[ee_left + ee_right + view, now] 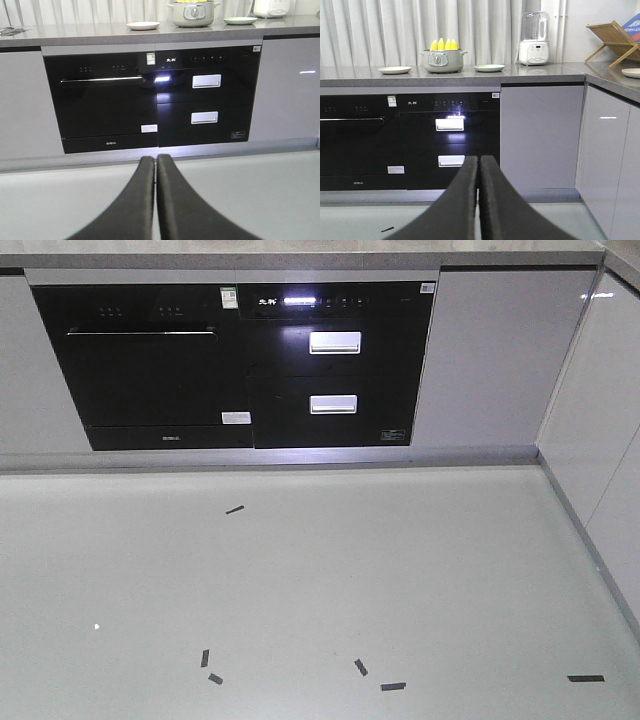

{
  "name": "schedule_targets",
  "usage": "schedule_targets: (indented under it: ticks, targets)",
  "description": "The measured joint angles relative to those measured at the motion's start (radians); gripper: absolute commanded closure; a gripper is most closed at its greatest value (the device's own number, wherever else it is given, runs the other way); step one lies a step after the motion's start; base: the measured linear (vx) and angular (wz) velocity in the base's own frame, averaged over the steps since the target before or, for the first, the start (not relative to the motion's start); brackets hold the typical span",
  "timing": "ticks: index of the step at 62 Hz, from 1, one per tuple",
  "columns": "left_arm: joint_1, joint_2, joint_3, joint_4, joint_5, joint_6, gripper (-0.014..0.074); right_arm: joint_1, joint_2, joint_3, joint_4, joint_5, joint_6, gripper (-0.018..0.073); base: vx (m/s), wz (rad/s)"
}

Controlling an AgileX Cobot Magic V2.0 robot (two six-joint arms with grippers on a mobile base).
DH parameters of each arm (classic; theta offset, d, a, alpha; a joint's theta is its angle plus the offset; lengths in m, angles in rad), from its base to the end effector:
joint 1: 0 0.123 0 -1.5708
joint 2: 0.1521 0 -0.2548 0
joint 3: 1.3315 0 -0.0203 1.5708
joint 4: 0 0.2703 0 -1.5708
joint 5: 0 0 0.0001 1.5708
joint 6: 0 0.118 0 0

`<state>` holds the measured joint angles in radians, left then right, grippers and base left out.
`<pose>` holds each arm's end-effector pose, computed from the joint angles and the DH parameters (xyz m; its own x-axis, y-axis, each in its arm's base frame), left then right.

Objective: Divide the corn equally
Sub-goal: 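Drive the base toward the counter with the steamer pot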

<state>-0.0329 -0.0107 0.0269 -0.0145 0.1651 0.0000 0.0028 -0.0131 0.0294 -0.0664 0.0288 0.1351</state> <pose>0.1333 -0.0047 0.1871 -0.0944 -0.0112 -0.9955 0.0339 0.9993 -0.0145 0.1337 0.0001 0.2026 0.0420 0.0688 -0.9967 -0.0038 0.9976 0.0687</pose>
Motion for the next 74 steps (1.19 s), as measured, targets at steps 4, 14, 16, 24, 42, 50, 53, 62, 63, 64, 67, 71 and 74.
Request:
schedule_targets:
  ticks: [4, 14, 16, 24, 42, 50, 53, 62, 63, 64, 67, 71, 74]
  targets:
    - [0.0, 0.0, 0.0, 0.0, 0.0, 0.0, 0.0603, 0.0, 0.0, 0.0, 0.0, 0.0, 0.0, 0.0561, 0.14, 0.02]
    - [0.0, 0.0, 0.0, 0.0, 0.0, 0.0, 0.0603, 0.0, 0.0, 0.0, 0.0, 0.0, 0.0, 0.0561, 0.15, 0.01]
    - [0.0, 0.0, 0.0, 0.0, 0.0, 0.0, 0.0603, 0.0, 0.0, 0.0, 0.0, 0.0, 0.0, 0.0561, 0.16, -0.02]
    - [0.0, 0.0, 0.0, 0.0, 0.0, 0.0, 0.0603, 0.0, 0.0, 0.0, 0.0, 0.0, 0.0, 0.0561, 0.17, -0.05]
    - [0.0, 0.0, 0.0, 0.0, 0.0, 0.0, 0.0603, 0.0, 0.0, 0.0, 0.0, 0.0, 0.0, 0.0561, 0.16, -0.03]
    - [0.0, 0.0, 0.0, 0.0, 0.0, 0.0, 0.0603, 0.0, 0.0, 0.0, 0.0, 0.0, 0.0, 0.0561, 0.13, 0.02]
    - [0.0, 0.0, 0.0, 0.0, 0.0, 0.0, 0.0603, 0.0, 0.0, 0.0, 0.0, 0.0, 0.0, 0.0561, 0.12, 0.01]
    - [0.0, 0.0, 0.0, 0.0, 0.0, 0.0, 0.0603, 0.0, 0.0, 0.0, 0.0, 0.0, 0.0, 0.0561, 0.11, 0.02]
    - [0.0, 0.0, 0.0, 0.0, 0.0, 0.0, 0.0603, 0.0, 0.0, 0.0, 0.0, 0.0, 0.0, 0.0561, 0.11, 0.02]
    - [0.0, 0.0, 0.0, 0.0, 0.0, 0.0, 0.0603, 0.0, 0.0, 0.0, 0.0, 0.0, 0.0, 0.0561, 0.11, 0.02]
    - [0.0, 0.0, 0.0, 0.0, 0.0, 0.0, 0.0603, 0.0, 0.0, 0.0, 0.0, 0.0, 0.0, 0.0561, 0.12, 0.02]
    - [0.0, 0.0, 0.0, 0.0, 0.0, 0.0, 0.0603, 0.0, 0.0, 0.0, 0.0, 0.0, 0.0, 0.0561, 0.12, 0.03]
    - [0.0, 0.0, 0.0, 0.0, 0.0, 0.0, 0.0603, 0.0, 0.0, 0.0, 0.0, 0.0, 0.0, 0.0561, 0.12, 0.03]
